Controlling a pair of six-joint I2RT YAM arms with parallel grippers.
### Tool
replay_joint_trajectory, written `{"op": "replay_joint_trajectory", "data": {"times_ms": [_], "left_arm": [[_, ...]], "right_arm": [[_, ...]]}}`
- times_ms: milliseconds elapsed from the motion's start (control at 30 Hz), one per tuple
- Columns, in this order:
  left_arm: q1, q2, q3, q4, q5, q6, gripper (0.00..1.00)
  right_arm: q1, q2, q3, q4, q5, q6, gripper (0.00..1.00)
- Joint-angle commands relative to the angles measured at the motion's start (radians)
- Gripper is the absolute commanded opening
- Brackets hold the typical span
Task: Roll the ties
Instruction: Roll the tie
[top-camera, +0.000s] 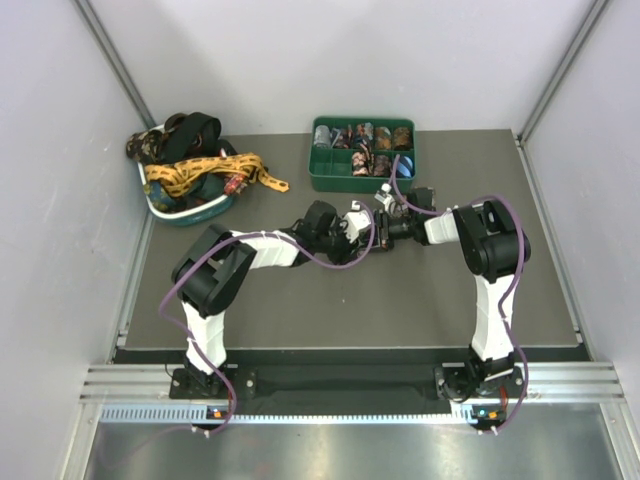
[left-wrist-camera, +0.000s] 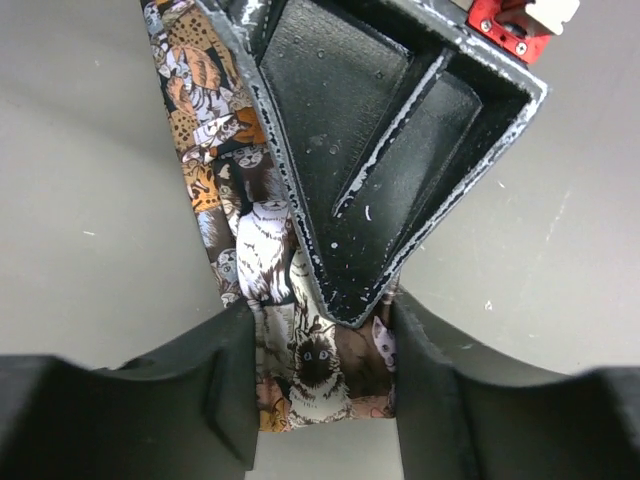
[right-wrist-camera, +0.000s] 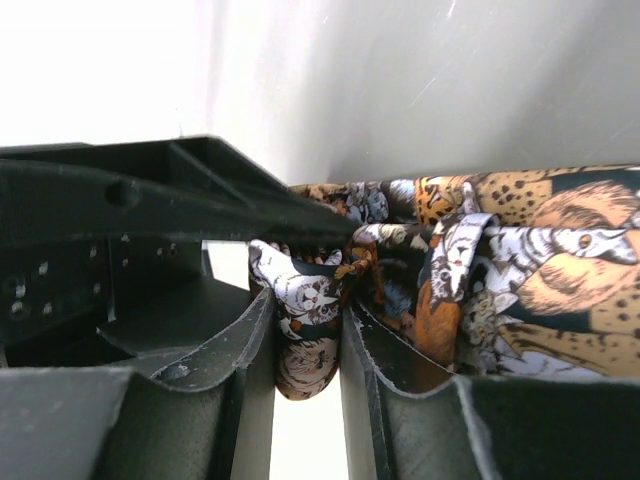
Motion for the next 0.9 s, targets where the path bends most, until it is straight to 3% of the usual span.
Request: {"op": "replay_joint_trajectory", "data": {"times_ms": [0, 67, 233, 667, 867], "left_arm": [[-0.003, 0.022, 0.012, 0.028, -0.004, -0.004, 0.47], [-0.006, 0.028, 0.003, 0.040, 0.002, -0.011, 0.42], [-0.008, 0.032, 0.034, -0.021, -0.003, -0.027, 0.34], [-0.009, 0.048, 0.090, -0.172, -0.035, -0.049, 0.31], [-0.014, 0.053, 0.098, -0.227, -0.110, -0.050, 0.30]], "right_arm": [[-0.005, 0.017, -0.004, -0.024, 0.073, -0.054, 0.22], [-0.005, 0.020, -0.005, -0.021, 0.076, -0.049, 0.23], [-0.008, -0.020, -0.025, -0.013, 0.093, -0.048, 0.44], [-0.062, -0.230, -0.157, 0.033, 0.218, -0.052, 0.54], [-0.080, -0.275, -0.194, 0.052, 0.265, -0.055, 0.53]]}}
